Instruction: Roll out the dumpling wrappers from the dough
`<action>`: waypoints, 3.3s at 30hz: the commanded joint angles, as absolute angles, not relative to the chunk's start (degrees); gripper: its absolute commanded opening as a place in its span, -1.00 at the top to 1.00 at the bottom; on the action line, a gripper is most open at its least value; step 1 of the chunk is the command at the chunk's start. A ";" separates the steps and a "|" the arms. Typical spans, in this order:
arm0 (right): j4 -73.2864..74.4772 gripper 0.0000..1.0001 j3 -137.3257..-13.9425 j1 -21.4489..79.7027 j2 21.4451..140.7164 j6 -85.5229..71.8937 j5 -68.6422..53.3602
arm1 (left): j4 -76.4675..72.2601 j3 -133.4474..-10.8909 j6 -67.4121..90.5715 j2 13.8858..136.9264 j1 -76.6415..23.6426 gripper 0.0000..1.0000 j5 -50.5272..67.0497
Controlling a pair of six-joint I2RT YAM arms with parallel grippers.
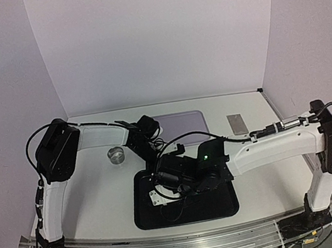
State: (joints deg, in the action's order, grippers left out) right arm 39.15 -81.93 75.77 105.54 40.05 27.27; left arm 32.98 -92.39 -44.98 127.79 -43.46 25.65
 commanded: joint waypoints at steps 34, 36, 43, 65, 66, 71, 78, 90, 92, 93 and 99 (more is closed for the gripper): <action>45.93 1.00 -77.30 77.02 107.26 29.69 22.90 | 30.58 -94.31 -50.10 129.06 -43.86 1.00 15.82; 46.36 1.00 -76.18 77.44 105.35 27.84 22.19 | 30.60 -94.45 -50.09 129.09 -43.86 1.00 15.78; 49.98 1.00 -75.63 79.11 102.69 24.42 22.67 | 30.60 -94.36 -50.71 129.00 -43.86 1.00 15.22; 49.96 1.00 -76.80 80.28 105.30 26.40 23.58 | 29.97 -93.45 -51.19 128.81 -43.86 1.00 13.97; 49.90 1.00 -76.96 80.05 106.00 26.69 23.04 | 29.94 -93.40 -51.23 128.74 -43.88 1.00 13.82; 46.67 1.00 -74.96 77.75 108.84 27.54 21.48 | 29.78 -93.24 -51.34 128.73 -43.84 1.00 13.45; 45.50 1.00 -71.83 78.64 106.64 24.68 22.21 | 29.66 -93.07 -51.13 128.63 -43.82 1.00 13.35; 47.90 1.00 -74.53 80.18 106.93 28.10 23.97 | 29.44 -93.15 -51.04 128.66 -43.86 1.00 13.03; 46.68 1.00 -74.08 79.18 108.20 27.23 22.81 | 29.44 -93.04 -51.11 128.62 -43.90 1.00 12.80; 45.81 1.00 -73.67 78.59 108.32 26.64 22.47 | 29.44 -93.05 -51.14 128.62 -43.83 1.00 12.76; 41.46 1.00 -73.35 76.27 107.75 26.41 23.50 | 29.57 -92.72 -51.15 128.56 -43.86 1.00 12.66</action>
